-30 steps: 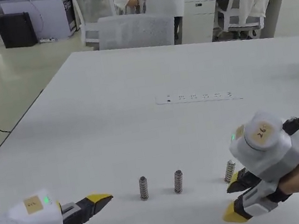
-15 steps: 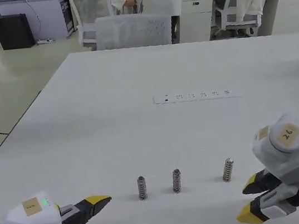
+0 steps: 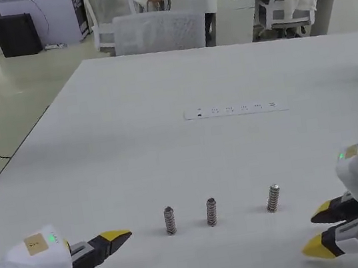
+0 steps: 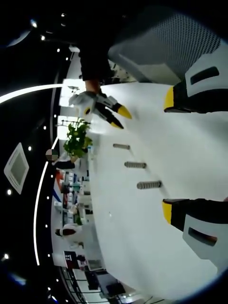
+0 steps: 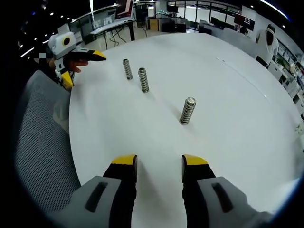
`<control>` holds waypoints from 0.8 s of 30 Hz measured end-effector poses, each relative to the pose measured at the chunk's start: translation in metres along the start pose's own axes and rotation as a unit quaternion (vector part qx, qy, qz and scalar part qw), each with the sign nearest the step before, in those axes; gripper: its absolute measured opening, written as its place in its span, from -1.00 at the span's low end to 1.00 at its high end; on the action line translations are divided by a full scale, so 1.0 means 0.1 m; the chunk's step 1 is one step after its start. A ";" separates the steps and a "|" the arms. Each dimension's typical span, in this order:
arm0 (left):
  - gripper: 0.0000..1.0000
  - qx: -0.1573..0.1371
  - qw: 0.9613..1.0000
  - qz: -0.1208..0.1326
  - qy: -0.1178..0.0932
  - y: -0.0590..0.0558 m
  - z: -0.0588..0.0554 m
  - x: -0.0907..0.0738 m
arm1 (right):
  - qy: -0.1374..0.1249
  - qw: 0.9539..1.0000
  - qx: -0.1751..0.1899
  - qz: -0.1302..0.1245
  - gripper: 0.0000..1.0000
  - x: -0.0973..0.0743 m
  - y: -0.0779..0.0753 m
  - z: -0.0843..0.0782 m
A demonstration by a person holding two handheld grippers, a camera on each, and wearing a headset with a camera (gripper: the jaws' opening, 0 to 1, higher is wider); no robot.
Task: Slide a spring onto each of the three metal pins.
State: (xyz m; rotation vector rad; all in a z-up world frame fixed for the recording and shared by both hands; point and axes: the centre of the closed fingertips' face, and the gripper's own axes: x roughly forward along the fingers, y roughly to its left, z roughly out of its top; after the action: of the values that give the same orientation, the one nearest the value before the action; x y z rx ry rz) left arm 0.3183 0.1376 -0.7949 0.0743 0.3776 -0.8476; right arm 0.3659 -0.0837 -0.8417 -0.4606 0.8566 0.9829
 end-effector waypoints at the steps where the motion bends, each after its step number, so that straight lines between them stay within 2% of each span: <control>1: 0.39 0.000 1.000 0.000 0.000 0.00 0.00 0.00 | -0.008 1.000 -0.001 0.000 -0.26 -0.01 -0.01 0.01; 13: 0.40 -0.002 1.000 0.003 0.001 0.03 0.00 0.03 | -0.061 0.998 -0.010 -0.023 0.00 -0.07 -0.11 0.09; 14: 0.40 -0.002 1.000 0.003 0.001 0.03 0.00 0.03 | -0.073 0.997 -0.010 -0.024 0.03 -0.08 -0.11 0.12; 19: 0.40 -0.004 1.000 0.003 0.002 0.05 -0.01 0.03 | -0.097 0.995 -0.026 -0.027 0.15 -0.09 -0.10 0.15; 22: 0.40 -0.005 1.000 0.004 0.000 0.06 -0.01 0.03 | -0.124 0.991 -0.033 -0.027 0.27 -0.11 -0.08 0.19; 24: 0.40 -0.005 1.000 0.004 0.001 0.06 -0.01 0.03 | -0.131 0.990 -0.035 -0.025 0.34 -0.11 -0.07 0.18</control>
State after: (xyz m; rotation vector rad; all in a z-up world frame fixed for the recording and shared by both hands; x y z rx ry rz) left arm 0.3242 0.1393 -0.7977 0.0678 0.3826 -0.8374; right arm 0.3762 -0.0802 -0.8224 -0.4009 0.5723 1.0037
